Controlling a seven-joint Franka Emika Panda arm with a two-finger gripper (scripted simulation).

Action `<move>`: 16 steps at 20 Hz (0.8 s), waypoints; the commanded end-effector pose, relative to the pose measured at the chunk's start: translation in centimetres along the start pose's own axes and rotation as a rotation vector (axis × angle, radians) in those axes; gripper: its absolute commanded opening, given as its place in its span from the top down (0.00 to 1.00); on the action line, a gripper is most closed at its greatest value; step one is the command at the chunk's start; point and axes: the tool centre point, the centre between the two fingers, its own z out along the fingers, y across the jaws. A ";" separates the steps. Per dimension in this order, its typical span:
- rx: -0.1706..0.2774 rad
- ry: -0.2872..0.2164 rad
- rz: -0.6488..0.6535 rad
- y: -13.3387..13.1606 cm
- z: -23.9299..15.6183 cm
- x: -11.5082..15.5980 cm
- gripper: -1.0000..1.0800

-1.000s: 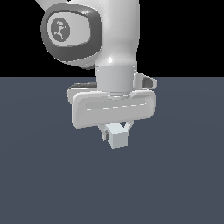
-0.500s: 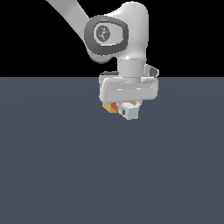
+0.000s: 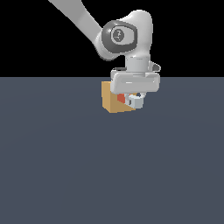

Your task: Insert the peg into the horizontal hole in a box.

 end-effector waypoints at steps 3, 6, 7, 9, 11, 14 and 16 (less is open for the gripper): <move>-0.002 -0.001 0.000 1.4 -0.5 1.2 1.00; -0.002 -0.001 -0.001 2.0 -0.6 1.7 1.00; -0.002 -0.001 -0.001 2.1 -0.7 1.8 1.00; -0.002 -0.001 -0.002 2.3 -0.7 1.9 1.00; -0.002 -0.001 -0.002 2.4 -0.7 2.0 1.00; -0.002 -0.001 -0.002 2.4 -0.7 2.0 1.00; 0.001 0.000 -0.002 2.3 -0.6 2.0 1.00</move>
